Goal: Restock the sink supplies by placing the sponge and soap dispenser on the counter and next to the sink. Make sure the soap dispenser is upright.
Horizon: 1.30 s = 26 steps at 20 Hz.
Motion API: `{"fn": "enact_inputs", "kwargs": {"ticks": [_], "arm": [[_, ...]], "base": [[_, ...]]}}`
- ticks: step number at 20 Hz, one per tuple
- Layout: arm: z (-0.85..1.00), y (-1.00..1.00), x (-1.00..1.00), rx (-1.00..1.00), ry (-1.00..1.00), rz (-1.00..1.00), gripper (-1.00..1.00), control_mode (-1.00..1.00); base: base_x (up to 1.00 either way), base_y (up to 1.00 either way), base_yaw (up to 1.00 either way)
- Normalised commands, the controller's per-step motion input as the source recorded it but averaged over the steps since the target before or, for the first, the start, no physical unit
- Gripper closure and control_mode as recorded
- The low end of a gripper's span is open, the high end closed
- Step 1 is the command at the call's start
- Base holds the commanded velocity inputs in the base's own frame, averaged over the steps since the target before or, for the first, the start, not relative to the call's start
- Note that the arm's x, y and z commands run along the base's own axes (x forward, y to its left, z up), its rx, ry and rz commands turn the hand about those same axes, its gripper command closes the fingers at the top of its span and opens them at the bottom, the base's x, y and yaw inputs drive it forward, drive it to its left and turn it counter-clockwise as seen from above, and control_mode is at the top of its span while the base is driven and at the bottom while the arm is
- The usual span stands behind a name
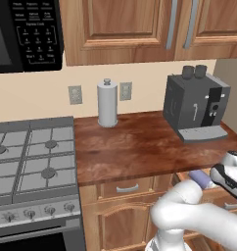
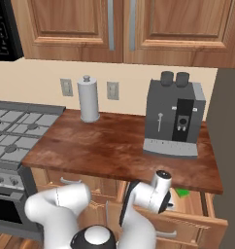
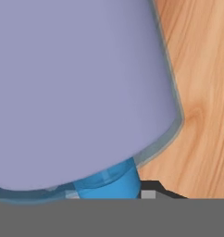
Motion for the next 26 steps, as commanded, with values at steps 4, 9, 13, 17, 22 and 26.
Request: {"fn": "enact_inputs", "kwargs": {"ticks": [4, 9, 13, 17, 22, 26], "arm": [[0.00, 0.00, -0.62, 0.00, 0.00, 0.00, 1.00, -1.00], [0.00, 0.00, -0.84, 0.02, 0.00, 0.00, 1.00, -1.00], [0.37, -0.04, -0.84, 0.01, -0.05, 0.00, 1.00, -1.00], [0.97, -0.09, -0.15, 0.00, -0.09, 0.00, 1.00, -1.00], [1.00, 0.00, -0.01, 0.00, -0.07, 0.00, 1.00, -1.00], [1.00, 0.00, -0.27, 0.00, -0.02, 0.00, 1.00, -1.00]], "base": [[0.00, 0.00, 0.00], [0.00, 0.00, 0.00], [0.00, 0.00, 0.00], [0.00, 0.00, 0.00], [0.00, 0.00, 0.00], [0.00, 0.00, 0.00]]}}
